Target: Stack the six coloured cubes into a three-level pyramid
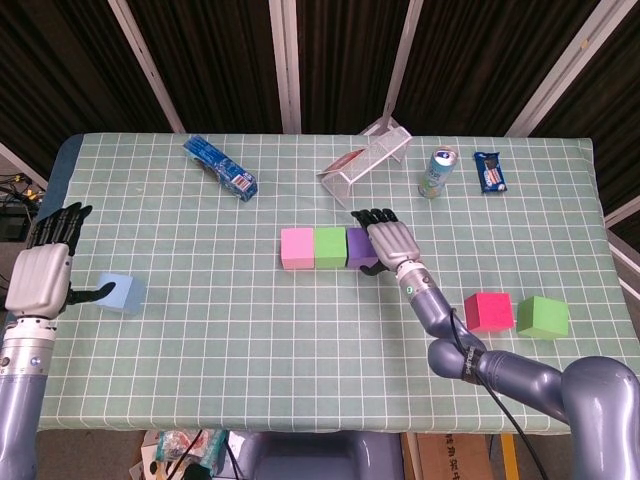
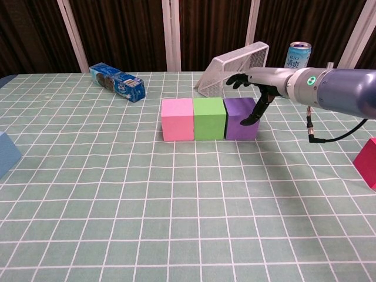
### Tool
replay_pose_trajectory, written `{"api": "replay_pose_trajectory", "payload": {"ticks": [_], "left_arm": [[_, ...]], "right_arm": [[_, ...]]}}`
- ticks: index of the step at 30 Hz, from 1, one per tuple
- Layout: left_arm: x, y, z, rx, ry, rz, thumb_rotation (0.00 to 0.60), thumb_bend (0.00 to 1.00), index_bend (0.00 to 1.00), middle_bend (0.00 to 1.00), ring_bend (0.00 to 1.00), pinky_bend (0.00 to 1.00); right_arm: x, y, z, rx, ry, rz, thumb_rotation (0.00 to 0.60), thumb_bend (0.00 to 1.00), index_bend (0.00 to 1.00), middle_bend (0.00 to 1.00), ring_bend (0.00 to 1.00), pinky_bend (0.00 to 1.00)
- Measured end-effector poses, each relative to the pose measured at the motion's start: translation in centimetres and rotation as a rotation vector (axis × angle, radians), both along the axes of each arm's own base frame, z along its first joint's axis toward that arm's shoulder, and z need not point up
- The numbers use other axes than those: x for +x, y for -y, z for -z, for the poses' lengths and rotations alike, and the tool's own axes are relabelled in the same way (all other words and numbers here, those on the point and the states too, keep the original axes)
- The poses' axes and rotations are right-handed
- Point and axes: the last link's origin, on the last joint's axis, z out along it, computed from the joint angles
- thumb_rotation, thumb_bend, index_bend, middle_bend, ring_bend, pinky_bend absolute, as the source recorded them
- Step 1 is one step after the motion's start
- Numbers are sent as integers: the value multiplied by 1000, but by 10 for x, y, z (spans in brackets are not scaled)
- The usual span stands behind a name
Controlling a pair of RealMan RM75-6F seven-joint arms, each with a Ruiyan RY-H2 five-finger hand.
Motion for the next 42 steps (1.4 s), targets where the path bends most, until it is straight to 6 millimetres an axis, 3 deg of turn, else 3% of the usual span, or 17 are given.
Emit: {"api": "replay_pose_trajectory", "payload": {"ticks": [15,42], "left_arm": [[-2,-2,-2,7,6,-5,600,82,0,26,0,50],[-5,-2,0,-3,1,-9,600,82,0,26,0,50]], "right_arm": [[7,5,14,-3,0,2,600,263,0,107,38,0],[3,7,16,-12,11,19,600,300,0,106,39,0]]}}
